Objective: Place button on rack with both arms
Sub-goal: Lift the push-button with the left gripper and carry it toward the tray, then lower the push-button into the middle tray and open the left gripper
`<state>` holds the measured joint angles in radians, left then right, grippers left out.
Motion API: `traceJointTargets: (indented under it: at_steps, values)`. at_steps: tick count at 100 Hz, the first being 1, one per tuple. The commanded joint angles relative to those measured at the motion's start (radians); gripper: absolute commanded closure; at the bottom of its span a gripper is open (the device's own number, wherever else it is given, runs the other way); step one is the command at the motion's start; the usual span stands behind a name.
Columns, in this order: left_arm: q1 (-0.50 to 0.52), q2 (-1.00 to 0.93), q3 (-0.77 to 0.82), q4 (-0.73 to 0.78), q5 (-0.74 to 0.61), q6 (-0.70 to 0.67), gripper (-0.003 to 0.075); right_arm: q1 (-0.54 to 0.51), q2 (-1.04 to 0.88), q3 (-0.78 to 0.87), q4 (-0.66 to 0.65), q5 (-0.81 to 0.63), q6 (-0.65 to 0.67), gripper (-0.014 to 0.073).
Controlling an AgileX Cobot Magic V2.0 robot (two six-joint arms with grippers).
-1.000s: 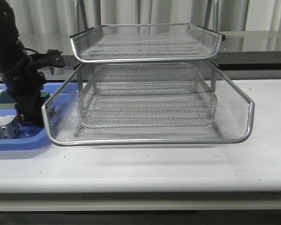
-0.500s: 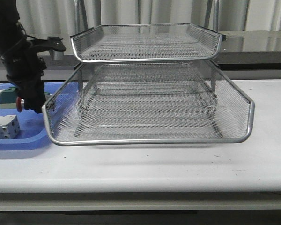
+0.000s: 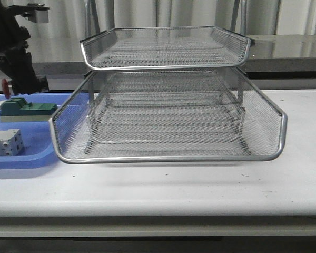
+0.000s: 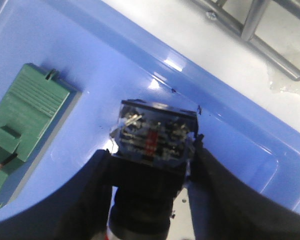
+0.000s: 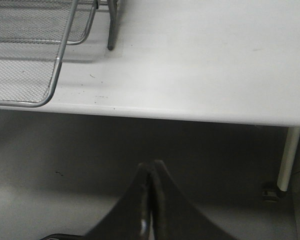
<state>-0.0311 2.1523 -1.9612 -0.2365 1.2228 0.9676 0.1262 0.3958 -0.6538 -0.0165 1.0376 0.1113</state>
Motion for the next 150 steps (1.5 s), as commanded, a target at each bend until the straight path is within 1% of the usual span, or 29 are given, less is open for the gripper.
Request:
traceJointTargets:
  at_steps: [1,28,41,61,76,90,98,106,128,150]
  values:
    - [0.004,-0.096,-0.033,-0.045,0.056,-0.012,0.0643,-0.004,0.007,-0.034,-0.004,-0.054,-0.003,0.0664]
    - [0.002,-0.203,-0.032,-0.049,0.056,-0.060,0.0643,-0.004,0.007,-0.034,-0.004,-0.054,-0.003,0.0664]
    - [-0.009,-0.268,-0.007,-0.049,0.056,-0.060,0.0643,-0.004,0.007,-0.034,-0.004,-0.054,-0.003,0.0664]
    - [-0.033,-0.406,0.114,-0.049,0.056,-0.062,0.0643,-0.004,0.007,-0.034,-0.004,-0.054,-0.003,0.0664]
    - [-0.076,-0.507,0.224,-0.049,0.056,-0.062,0.0643,-0.004,0.007,-0.034,-0.004,-0.054,-0.003,0.0664]
    - [-0.148,-0.574,0.304,-0.049,0.056,-0.083,0.0643,-0.004,0.007,-0.034,-0.004,-0.054,-0.003,0.0664]
    - [-0.208,-0.591,0.331,-0.050,0.056,-0.091,0.0643,-0.004,0.007,-0.034,-0.004,-0.054,-0.003,0.0664]
    - [-0.269,-0.591,0.335,-0.050,0.056,-0.113,0.0643,-0.004,0.007,-0.034,-0.004,-0.054,-0.003,0.0664]
    - [-0.457,-0.558,0.337,-0.050,0.045,-0.113,0.0644,-0.004,0.007,-0.034,-0.004,-0.054,-0.003,0.0664]
    - [-0.573,-0.464,0.337,-0.050,-0.064,-0.109,0.0690,-0.004,0.007,-0.034,-0.004,-0.054,-0.003,0.0664]
